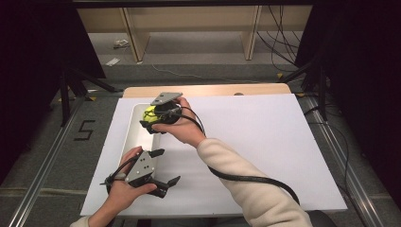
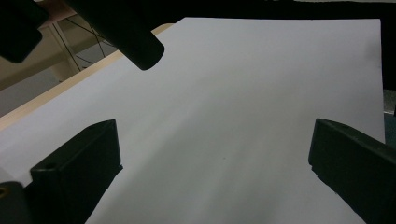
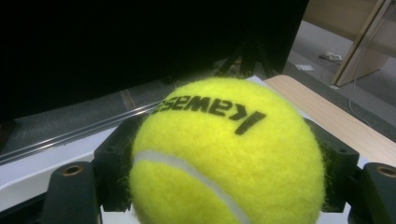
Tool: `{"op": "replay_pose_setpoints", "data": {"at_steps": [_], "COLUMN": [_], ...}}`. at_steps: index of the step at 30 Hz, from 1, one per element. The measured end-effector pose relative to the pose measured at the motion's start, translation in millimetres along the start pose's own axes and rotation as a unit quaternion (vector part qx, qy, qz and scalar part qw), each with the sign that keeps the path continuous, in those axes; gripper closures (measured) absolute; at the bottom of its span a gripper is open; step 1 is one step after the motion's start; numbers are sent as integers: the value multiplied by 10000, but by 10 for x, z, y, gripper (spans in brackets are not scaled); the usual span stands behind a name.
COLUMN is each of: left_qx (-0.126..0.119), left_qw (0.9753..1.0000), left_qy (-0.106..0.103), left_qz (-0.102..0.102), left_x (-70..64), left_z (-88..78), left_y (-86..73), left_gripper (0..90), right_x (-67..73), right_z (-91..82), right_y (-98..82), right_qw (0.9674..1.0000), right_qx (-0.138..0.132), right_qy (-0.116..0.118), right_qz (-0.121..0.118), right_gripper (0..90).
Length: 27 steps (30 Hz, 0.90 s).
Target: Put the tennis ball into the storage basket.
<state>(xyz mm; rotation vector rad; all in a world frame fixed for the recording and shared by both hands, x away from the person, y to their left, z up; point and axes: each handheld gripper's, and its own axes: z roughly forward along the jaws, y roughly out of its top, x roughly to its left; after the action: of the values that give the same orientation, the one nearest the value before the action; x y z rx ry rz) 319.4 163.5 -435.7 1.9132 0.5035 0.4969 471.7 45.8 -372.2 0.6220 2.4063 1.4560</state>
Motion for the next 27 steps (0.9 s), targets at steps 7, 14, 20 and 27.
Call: {"op": "replay_pose_setpoints", "data": {"at_steps": [7,14,20,27], "left_qx": [-4,10,-4,0], "left_qw": [10000,10000,10000,10000], "left_qy": [-6,-5,-9,-11], "left_qz": [3,19,8,16], "left_x": [1,0,-3,-3], "left_z": [-1,-1,-3,-2], "left_y": [0,2,3,3], "left_gripper": [18,18,18,19], "right_x": [11,19,25,45], "right_z": [49,82,105,132], "right_y": [-13,-7,-6,-1], "right_qw": [10000,10000,9999,9999], "right_qx": [52,81,93,122], "right_qy": [21,23,39,67], "right_qz": [-27,-25,-45,-51], "right_gripper": [263,263,263,263]}}
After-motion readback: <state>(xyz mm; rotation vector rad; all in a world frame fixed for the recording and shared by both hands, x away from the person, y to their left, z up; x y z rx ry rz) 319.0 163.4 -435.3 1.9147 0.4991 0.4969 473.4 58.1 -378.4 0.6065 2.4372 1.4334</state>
